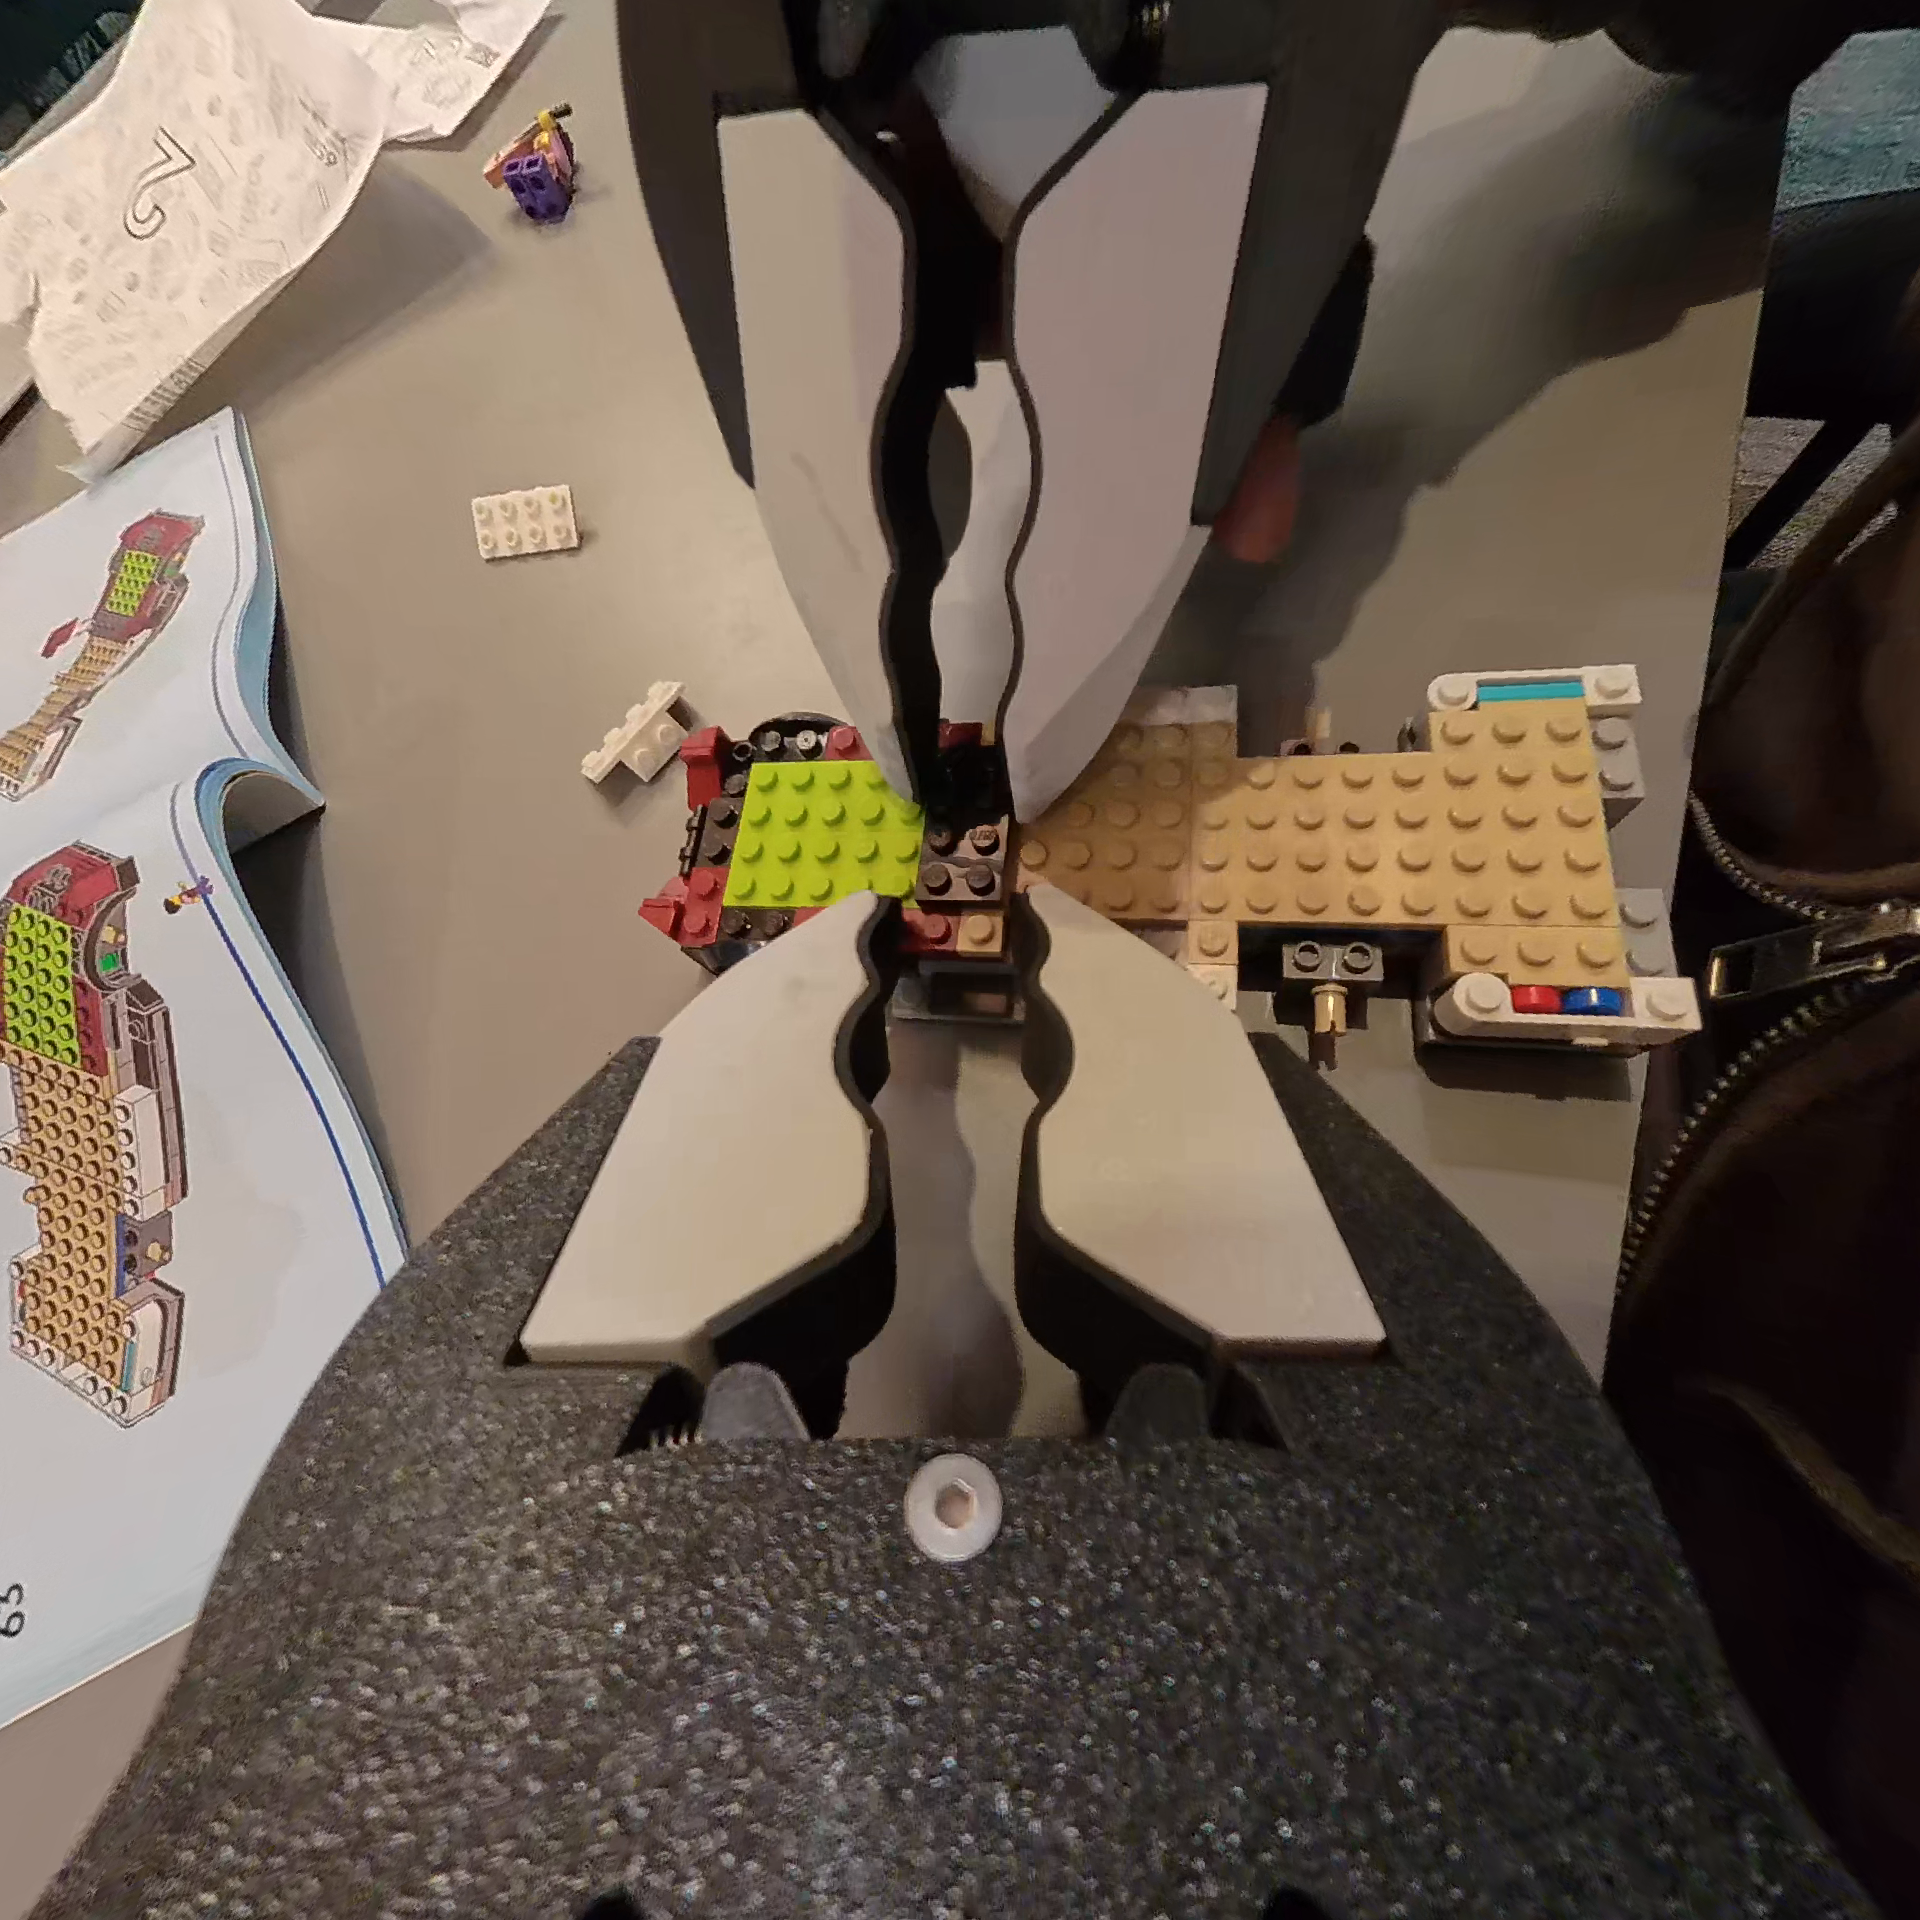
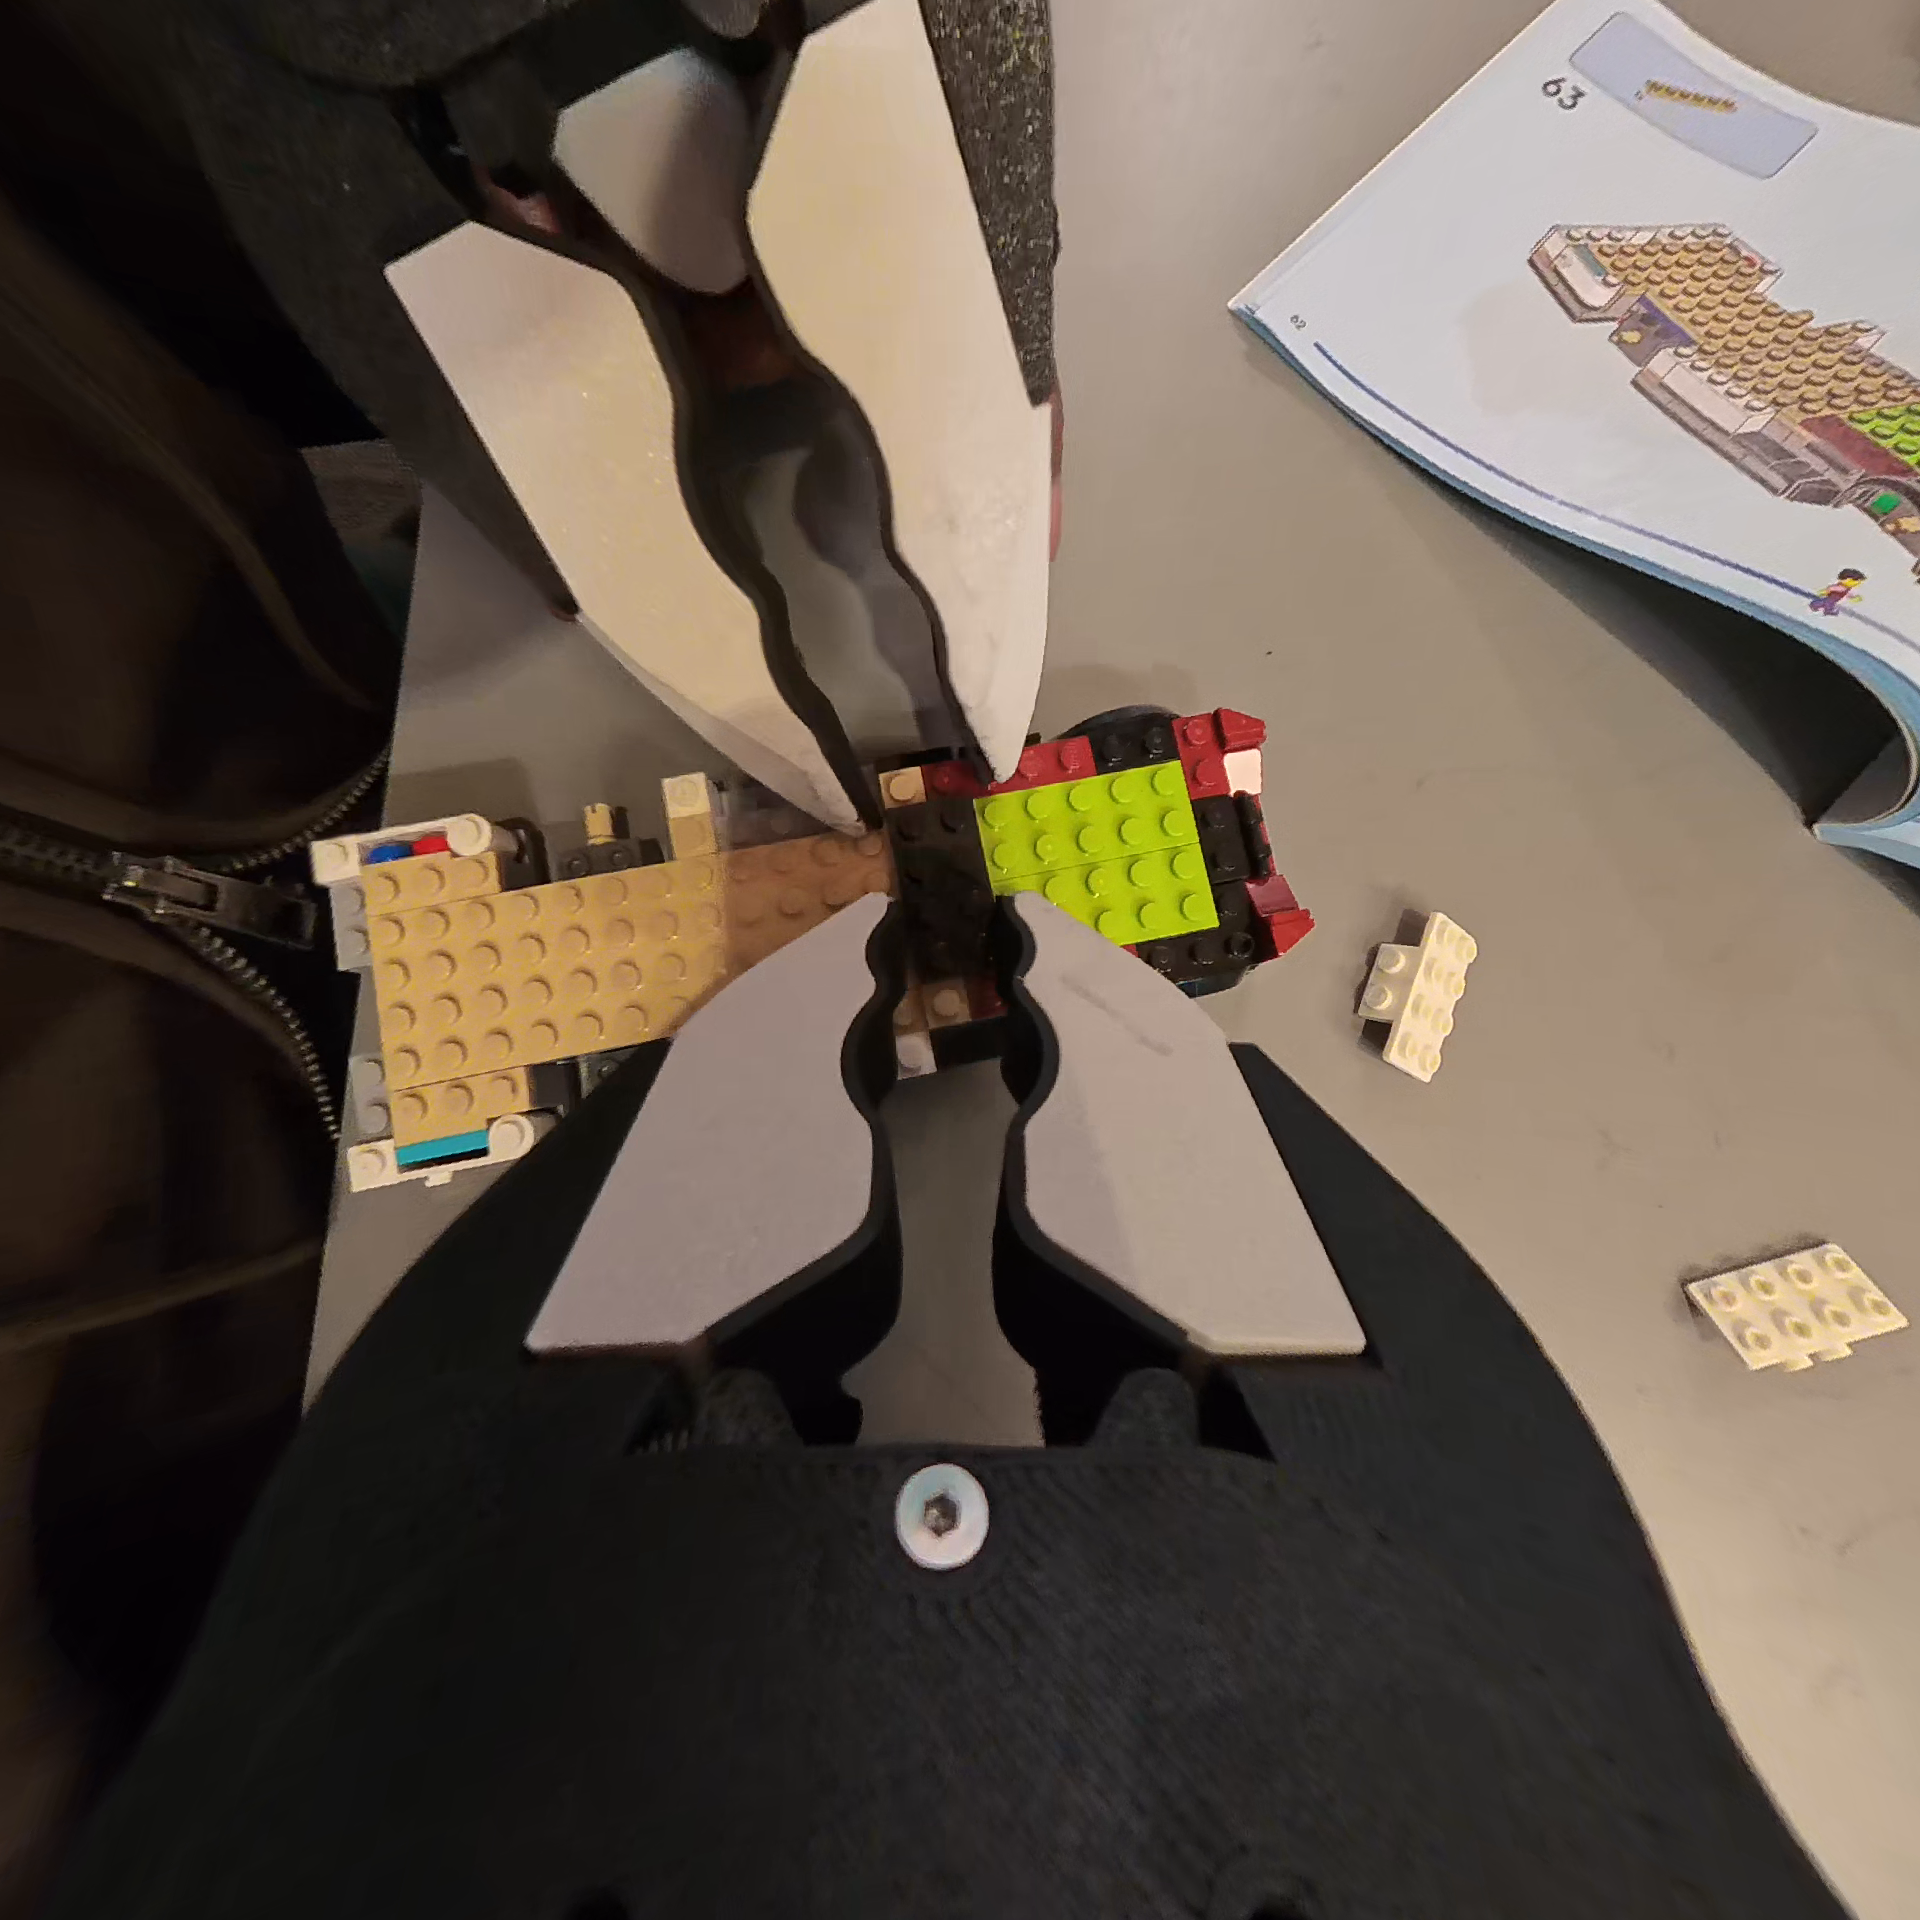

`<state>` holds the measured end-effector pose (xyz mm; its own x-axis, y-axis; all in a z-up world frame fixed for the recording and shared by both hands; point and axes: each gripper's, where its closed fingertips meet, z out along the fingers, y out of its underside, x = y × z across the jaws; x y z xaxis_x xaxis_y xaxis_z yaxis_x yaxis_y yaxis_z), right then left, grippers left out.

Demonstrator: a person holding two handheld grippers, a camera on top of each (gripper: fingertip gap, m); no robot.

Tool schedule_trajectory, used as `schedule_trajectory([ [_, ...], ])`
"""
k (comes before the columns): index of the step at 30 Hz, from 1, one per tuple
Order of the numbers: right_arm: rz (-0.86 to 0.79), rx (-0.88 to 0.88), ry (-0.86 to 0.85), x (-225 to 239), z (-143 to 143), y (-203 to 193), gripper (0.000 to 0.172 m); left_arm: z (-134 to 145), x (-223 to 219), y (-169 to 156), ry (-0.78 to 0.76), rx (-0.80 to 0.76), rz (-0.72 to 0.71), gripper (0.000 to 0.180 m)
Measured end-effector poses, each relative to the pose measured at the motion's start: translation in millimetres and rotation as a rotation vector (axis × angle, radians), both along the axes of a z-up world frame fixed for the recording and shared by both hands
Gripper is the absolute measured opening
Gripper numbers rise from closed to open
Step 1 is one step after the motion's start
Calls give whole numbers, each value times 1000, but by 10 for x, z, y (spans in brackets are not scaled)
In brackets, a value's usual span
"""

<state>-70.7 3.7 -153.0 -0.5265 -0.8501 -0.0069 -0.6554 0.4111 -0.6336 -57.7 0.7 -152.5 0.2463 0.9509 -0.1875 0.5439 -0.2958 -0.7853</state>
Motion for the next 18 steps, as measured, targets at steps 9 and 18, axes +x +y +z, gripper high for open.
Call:
schedule_trajectory([
  [9, 58, 76, -49, 80, 5, 28, 15, 11, -46, 70, 1, 32, -66, 20],
  [18, 75, 122, -72, 56, 10, 37, 15, 2, -72, 87, -16, 90, -88, 17],
])
